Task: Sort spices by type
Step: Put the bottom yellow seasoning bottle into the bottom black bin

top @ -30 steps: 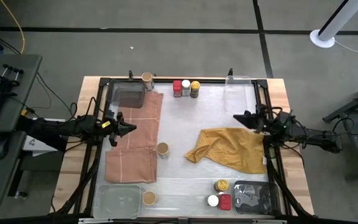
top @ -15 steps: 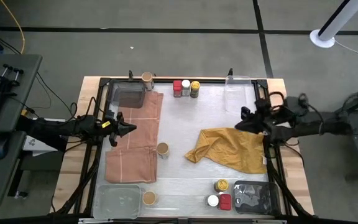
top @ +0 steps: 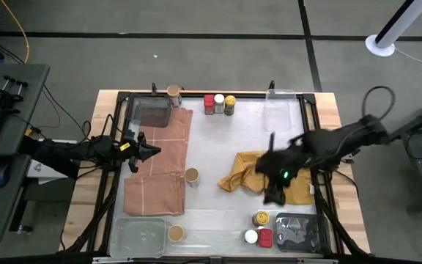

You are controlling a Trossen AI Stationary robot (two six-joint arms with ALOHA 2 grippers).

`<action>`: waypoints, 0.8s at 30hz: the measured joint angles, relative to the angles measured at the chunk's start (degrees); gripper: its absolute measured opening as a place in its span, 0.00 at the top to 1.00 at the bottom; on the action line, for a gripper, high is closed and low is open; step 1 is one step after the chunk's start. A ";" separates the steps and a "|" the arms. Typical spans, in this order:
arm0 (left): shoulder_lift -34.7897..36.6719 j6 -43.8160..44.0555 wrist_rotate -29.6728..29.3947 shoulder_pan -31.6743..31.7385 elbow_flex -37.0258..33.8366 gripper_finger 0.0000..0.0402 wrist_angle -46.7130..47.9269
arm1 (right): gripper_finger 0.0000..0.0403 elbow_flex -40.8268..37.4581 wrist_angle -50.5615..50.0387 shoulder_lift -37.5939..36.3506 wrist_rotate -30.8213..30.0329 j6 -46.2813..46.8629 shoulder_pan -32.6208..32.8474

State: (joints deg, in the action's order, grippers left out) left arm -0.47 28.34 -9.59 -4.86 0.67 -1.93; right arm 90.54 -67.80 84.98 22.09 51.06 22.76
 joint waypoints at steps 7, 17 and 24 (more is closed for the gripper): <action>0.00 0.00 -0.02 -0.01 0.00 1.00 -0.01 | 0.26 3.78 -6.56 12.38 1.96 -4.08 7.12; 0.00 0.00 -0.01 -0.01 0.01 1.00 0.00 | 0.26 3.35 -6.78 16.91 -16.22 -6.12 12.15; 0.00 0.00 -0.02 -0.02 0.01 1.00 0.00 | 0.26 3.35 -4.91 16.93 -24.50 -0.23 13.69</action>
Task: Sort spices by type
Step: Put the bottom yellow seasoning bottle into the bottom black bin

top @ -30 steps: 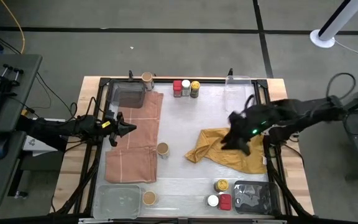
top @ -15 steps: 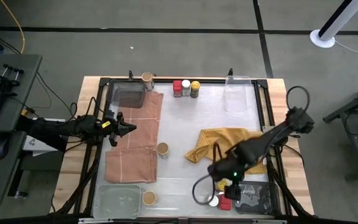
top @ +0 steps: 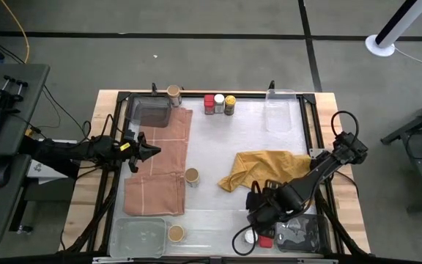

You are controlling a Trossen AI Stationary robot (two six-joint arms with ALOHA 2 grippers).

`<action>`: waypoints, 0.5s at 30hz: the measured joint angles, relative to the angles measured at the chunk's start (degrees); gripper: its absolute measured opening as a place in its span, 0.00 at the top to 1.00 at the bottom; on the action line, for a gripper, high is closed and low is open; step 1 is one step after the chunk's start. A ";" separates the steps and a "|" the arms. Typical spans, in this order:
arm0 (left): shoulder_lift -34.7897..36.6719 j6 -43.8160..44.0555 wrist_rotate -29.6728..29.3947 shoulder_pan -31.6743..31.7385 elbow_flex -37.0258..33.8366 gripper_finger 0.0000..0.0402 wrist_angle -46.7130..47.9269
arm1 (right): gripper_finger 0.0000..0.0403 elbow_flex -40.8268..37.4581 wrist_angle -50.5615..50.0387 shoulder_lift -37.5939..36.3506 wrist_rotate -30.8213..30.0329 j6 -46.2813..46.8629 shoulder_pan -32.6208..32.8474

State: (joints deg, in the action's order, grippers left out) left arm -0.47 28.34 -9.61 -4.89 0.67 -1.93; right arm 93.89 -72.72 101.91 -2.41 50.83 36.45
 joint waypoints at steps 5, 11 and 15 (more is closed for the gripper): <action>0.00 0.00 0.00 0.02 -0.01 1.00 0.00 | 0.26 0.00 2.00 0.00 0.03 1.17 -0.38; 0.00 0.00 0.01 0.02 0.01 1.00 -0.02 | 0.26 0.00 3.20 0.00 0.75 3.14 -0.46; 0.00 0.00 0.00 0.01 0.00 1.00 -0.01 | 0.24 0.00 2.48 0.02 1.32 4.57 -0.48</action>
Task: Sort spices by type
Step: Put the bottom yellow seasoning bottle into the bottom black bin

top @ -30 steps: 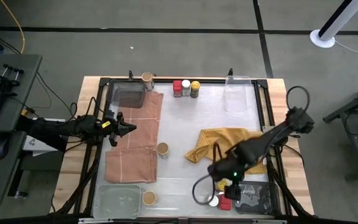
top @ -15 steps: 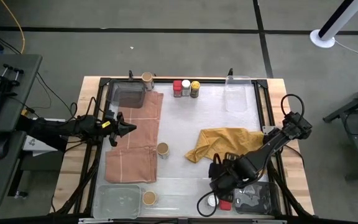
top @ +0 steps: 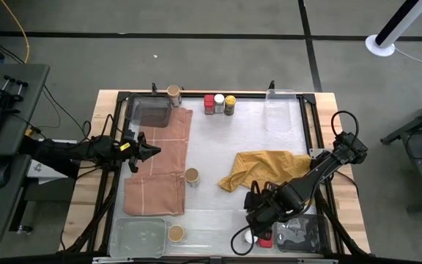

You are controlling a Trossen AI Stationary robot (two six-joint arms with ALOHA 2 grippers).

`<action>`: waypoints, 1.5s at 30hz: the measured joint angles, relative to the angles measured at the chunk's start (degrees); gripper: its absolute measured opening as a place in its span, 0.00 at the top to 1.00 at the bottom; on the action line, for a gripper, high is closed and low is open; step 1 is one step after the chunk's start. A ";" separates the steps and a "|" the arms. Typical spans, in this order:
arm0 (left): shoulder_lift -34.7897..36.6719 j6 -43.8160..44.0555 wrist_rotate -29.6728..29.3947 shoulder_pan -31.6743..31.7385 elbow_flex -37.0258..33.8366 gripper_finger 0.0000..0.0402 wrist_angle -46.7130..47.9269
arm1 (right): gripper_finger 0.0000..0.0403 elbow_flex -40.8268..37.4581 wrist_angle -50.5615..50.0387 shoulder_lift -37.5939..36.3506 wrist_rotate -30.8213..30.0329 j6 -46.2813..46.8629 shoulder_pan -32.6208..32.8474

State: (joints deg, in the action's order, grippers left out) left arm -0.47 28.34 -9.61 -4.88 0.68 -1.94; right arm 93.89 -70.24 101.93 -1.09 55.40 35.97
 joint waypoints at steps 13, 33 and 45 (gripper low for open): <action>0.00 0.00 0.00 -0.01 0.00 1.00 0.01 | 0.02 -0.02 1.83 0.01 2.04 1.58 -0.07; 0.02 0.00 0.00 -0.01 0.01 1.00 -0.01 | 0.02 -0.09 -0.12 8.26 2.92 -2.02 1.96; 0.01 0.00 0.00 0.00 0.00 1.00 0.01 | 0.08 -0.09 -3.29 7.98 1.00 1.08 1.96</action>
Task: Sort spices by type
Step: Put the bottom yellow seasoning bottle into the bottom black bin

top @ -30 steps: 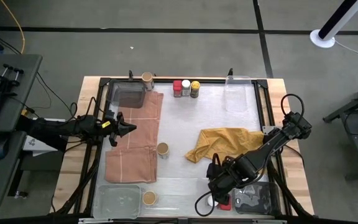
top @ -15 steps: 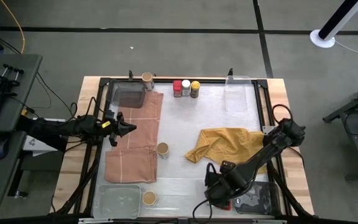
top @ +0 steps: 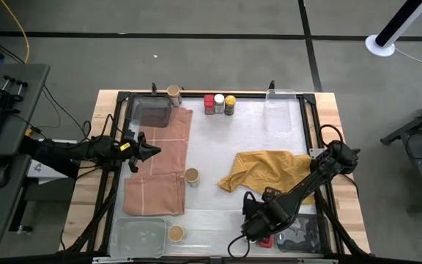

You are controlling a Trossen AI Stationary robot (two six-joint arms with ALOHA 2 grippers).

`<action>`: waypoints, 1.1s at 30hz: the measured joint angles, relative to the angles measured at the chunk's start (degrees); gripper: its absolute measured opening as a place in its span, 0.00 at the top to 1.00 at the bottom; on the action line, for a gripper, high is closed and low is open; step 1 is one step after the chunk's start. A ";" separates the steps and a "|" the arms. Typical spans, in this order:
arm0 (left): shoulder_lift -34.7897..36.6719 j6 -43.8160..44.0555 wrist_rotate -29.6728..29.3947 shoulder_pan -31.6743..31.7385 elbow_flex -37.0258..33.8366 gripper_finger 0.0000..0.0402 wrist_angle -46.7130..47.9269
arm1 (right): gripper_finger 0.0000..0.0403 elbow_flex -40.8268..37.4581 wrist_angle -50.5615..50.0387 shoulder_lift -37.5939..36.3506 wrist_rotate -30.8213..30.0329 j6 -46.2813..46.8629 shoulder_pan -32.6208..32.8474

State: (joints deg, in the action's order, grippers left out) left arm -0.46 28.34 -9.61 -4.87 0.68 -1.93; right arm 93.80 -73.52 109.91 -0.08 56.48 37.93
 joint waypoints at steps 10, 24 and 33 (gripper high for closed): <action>0.01 0.00 0.00 0.01 -0.01 1.00 -0.02 | 0.08 -6.68 6.50 -0.37 6.69 0.24 -0.04; -0.01 0.00 0.00 0.00 -0.01 1.00 0.00 | 0.08 -6.51 6.77 -1.53 1.63 0.03 -0.86; -0.01 0.00 0.00 -0.01 0.00 1.00 -0.01 | 0.08 -6.58 6.92 -1.57 1.94 0.04 -0.79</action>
State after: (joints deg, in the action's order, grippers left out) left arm -0.47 28.34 -9.61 -4.89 0.68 -1.94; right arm 87.22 -66.60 108.33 1.86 56.52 37.14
